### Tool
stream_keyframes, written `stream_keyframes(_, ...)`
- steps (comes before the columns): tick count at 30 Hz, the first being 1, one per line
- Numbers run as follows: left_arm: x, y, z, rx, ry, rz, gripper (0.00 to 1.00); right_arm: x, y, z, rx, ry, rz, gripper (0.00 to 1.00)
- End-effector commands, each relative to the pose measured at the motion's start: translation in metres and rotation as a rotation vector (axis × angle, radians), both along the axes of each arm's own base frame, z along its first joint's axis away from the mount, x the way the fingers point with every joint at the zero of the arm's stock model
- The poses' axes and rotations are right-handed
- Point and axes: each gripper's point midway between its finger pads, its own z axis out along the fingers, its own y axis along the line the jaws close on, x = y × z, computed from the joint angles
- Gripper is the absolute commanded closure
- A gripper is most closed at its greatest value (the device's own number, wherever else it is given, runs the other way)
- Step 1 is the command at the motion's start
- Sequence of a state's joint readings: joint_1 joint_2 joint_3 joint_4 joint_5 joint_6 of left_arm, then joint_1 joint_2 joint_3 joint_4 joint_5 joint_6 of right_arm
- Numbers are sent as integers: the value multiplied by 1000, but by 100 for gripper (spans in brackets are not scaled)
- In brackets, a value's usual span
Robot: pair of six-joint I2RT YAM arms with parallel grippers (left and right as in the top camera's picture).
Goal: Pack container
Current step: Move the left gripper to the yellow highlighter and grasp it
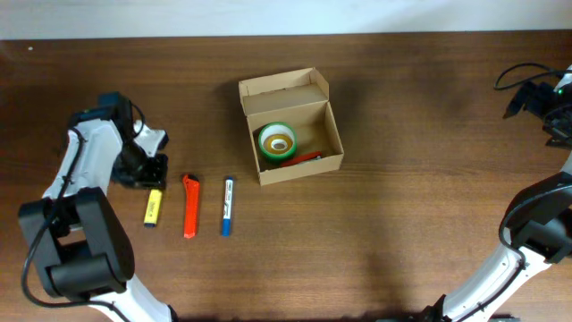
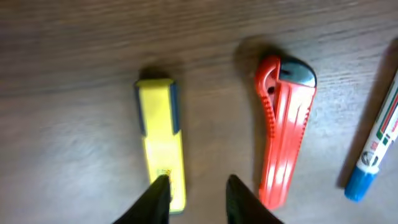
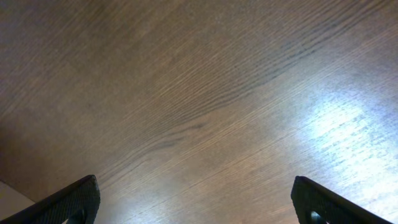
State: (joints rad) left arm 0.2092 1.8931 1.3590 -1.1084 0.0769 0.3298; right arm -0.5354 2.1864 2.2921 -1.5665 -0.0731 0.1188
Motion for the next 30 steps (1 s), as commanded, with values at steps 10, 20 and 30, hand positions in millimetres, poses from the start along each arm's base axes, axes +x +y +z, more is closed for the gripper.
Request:
stream_keyframes(10,-12,-2,-22,6,-39,-12,66,-2,1,15,-18,-33,5,1)
stream_keyframes(20,-18,4,-44,51,-52,4,66,-2,1,15,-18,-33,4,1)
stream_keyframes(30,-2,27,16,203,-220,14,60,-2,1,15,-18,-33,4,1)
